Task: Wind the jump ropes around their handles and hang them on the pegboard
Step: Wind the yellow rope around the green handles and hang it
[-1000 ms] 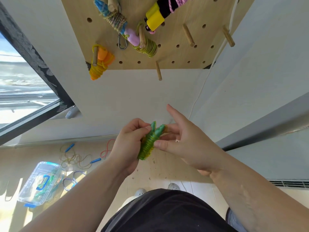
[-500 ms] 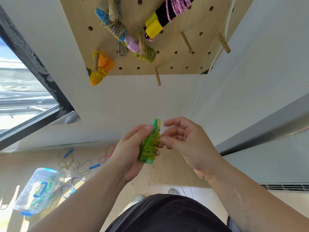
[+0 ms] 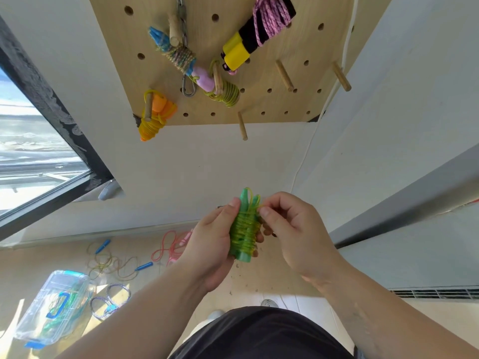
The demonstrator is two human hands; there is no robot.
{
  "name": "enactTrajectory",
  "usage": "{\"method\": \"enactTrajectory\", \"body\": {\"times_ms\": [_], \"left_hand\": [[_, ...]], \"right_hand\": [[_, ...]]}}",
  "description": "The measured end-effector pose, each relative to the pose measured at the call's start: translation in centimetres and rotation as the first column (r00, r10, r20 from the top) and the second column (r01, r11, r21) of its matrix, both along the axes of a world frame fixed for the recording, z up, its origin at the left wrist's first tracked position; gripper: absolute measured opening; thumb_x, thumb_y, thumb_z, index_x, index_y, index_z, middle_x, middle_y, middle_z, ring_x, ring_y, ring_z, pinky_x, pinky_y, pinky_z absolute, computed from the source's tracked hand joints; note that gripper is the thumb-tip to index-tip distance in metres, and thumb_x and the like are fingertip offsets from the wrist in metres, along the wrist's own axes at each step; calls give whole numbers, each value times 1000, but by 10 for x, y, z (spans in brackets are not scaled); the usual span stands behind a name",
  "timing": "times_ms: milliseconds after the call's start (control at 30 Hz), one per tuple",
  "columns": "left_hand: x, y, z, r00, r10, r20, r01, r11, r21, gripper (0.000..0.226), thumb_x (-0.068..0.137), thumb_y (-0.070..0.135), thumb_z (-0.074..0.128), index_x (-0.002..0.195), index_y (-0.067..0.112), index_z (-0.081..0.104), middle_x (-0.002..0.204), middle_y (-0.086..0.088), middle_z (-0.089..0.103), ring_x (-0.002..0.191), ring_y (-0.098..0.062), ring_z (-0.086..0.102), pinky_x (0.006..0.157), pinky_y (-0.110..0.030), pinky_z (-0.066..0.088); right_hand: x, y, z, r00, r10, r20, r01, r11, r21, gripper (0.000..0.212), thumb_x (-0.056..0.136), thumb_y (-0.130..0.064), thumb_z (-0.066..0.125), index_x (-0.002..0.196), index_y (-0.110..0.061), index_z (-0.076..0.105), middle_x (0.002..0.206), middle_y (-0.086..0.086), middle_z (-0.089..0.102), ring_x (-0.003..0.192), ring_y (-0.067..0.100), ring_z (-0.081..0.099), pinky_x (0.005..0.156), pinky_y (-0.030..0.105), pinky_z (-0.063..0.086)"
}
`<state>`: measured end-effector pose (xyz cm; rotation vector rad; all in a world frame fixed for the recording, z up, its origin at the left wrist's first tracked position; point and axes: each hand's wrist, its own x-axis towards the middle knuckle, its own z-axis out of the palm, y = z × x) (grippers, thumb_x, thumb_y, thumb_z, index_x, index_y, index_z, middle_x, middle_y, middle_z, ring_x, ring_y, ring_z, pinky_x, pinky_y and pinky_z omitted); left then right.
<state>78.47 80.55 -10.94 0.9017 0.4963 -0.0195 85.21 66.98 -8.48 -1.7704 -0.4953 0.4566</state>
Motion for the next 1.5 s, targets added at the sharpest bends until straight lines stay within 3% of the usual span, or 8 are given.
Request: {"method": "enactTrajectory", "body": {"times_ms": [267, 667, 800, 967, 1200, 1267, 1400, 1500], "left_hand": [[16, -1, 4, 980, -177, 86, 157, 966, 208, 43, 107, 32, 41, 98, 5, 73, 88, -22, 71, 71, -28, 67, 62, -37, 55], [65, -40, 15, 997, -73, 40, 55, 934, 352, 16, 103, 16, 55, 111, 7, 66, 89, -16, 73, 77, -30, 72, 70, -49, 60], [96, -48, 8, 998, -53, 17, 41, 905, 424, 40, 106, 17, 50, 132, 47, 53, 104, -10, 70, 92, -26, 72, 83, -44, 61], [131, -46, 1, 978, -136, 156, -62, 528, 847, 52, 101, 0, 50, 113, 49, 64, 118, 19, 61, 117, -9, 58, 94, -17, 47], [165, -36, -15, 996, -27, 79, -78, 32, 996, 15, 86, 19, 58, 92, 14, 70, 99, 10, 64, 94, -2, 58, 77, -7, 41], [171, -37, -20, 999, 36, 36, -38, 50, 998, 12, 83, 18, 59, 87, 13, 69, 94, 10, 66, 91, -3, 58, 74, -7, 42], [173, -39, -32, 963, 258, -78, -55, 472, 880, 13, 88, 4, 65, 79, 13, 69, 75, 2, 63, 67, -8, 53, 62, -16, 42], [174, -36, -42, 930, 319, -181, -8, 511, 860, 12, 90, 7, 67, 82, 15, 70, 76, 8, 61, 62, 0, 51, 59, -11, 40]], "right_hand": [[22, -8, 0, 952, -54, -302, 83, 993, 82, 22, 87, -21, 47, 68, -13, 54, 66, 5, 47, 63, 22, 47, 62, 38, 42], [84, -48, 1, 990, 57, 132, -34, 985, -171, 19, 91, -17, 74, 77, -26, 66, 77, -6, 68, 71, 10, 63, 67, 28, 54], [112, -53, -2, 925, 139, 355, -62, 973, -221, 16, 92, -13, 72, 81, -22, 65, 79, -10, 64, 74, 13, 64, 64, 18, 49], [160, -54, -10, 928, 208, 309, -174, 976, -132, 13, 94, -17, 71, 82, -22, 66, 73, -14, 61, 68, 11, 57, 63, 17, 43], [220, -38, -31, 913, 375, 161, -377, 926, -20, 9, 92, -10, 72, 84, -14, 69, 78, -6, 68, 73, 14, 66, 69, 29, 58], [234, -31, -41, 889, 447, 101, -447, 894, -22, 8, 92, -9, 71, 86, -13, 69, 81, 1, 69, 75, 16, 67, 71, 31, 60], [252, -14, -59, 784, 615, 82, -595, 783, -181, 16, 95, -15, 67, 85, -27, 65, 84, -8, 68, 78, 8, 64, 74, 23, 53], [257, -2, -76, 777, 628, 52, -597, 760, -257, 15, 96, -15, 66, 87, -27, 66, 88, -7, 70, 84, 11, 66, 80, 31, 56]]}}
